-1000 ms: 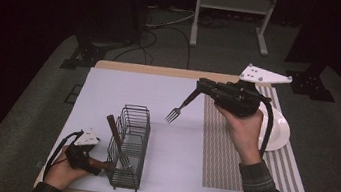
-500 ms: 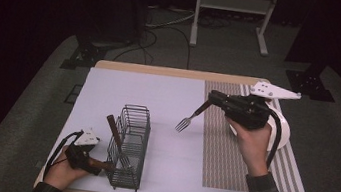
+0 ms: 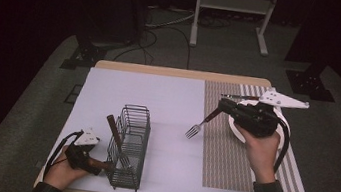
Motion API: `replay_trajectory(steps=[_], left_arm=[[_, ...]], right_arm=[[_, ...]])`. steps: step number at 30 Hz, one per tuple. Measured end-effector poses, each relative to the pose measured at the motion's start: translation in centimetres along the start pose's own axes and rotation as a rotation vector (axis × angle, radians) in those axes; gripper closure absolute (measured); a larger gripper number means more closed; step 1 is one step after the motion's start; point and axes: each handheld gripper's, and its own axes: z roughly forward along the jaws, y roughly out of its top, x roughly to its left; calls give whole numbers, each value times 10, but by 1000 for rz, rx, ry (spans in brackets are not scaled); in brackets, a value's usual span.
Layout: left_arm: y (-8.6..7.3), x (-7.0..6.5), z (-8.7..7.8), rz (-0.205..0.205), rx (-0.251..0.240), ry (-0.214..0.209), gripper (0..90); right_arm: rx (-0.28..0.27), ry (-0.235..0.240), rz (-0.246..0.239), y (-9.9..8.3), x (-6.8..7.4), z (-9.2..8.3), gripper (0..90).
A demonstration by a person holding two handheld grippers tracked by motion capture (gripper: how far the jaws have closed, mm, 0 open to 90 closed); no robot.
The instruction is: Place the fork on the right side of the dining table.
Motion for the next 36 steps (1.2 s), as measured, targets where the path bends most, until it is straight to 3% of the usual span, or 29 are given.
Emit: replay_trajectory(steps=[18, 36], left_arm=[[0, 0, 0, -2, -1, 0, 0], [0, 0, 0, -2, -1, 0, 0]], right_arm=[[21, -129, 71, -26, -22, -45, 802], [41, -214, 107, -45, -33, -71, 801]])
